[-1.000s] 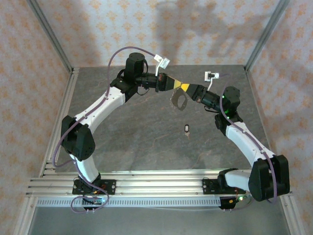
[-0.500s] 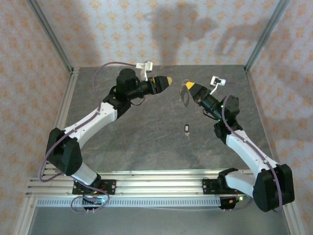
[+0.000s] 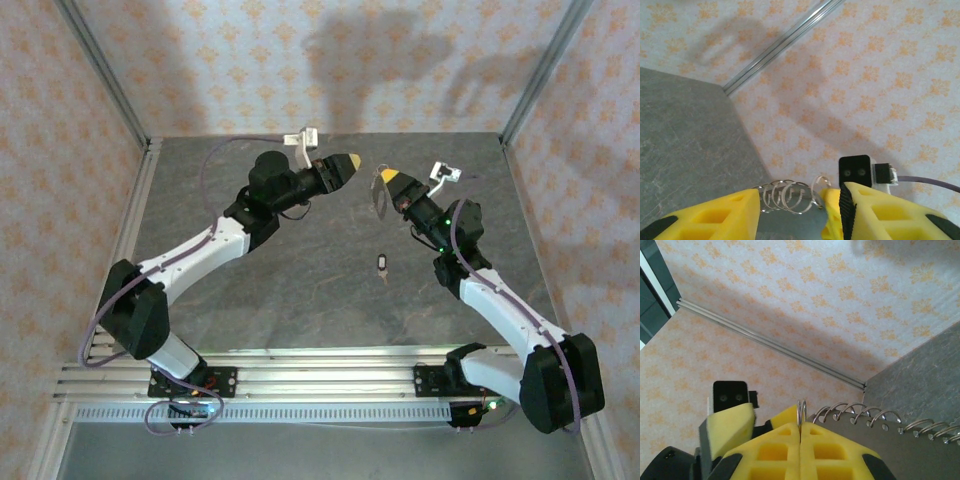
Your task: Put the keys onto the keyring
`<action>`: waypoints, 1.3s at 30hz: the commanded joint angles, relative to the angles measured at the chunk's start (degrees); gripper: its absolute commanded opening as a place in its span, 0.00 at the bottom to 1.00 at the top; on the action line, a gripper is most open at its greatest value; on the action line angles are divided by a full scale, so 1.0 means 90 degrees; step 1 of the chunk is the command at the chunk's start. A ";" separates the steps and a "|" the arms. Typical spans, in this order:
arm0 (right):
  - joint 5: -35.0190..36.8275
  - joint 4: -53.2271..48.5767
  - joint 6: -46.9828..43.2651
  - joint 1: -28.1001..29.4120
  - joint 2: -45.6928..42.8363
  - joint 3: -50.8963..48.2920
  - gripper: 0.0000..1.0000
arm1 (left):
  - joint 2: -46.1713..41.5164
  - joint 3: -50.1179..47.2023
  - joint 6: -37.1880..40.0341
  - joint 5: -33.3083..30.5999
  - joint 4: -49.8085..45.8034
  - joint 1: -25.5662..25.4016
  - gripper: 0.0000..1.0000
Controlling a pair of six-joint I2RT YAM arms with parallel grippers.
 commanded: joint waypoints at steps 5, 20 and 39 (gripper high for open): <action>-0.0012 0.0586 0.0118 0.0044 0.0166 0.0053 0.00 | 0.0254 0.0379 -0.0109 -0.0078 0.0462 -0.0165 0.45; -0.0115 0.0638 0.0081 0.0054 0.0253 0.0098 0.00 | 0.0725 0.0683 -0.0173 0.0079 0.0587 -0.0343 0.42; -0.0182 0.0578 -0.0017 0.0042 0.0265 0.0063 0.00 | 0.0985 0.0905 -0.0172 0.0304 0.0643 -0.0489 0.36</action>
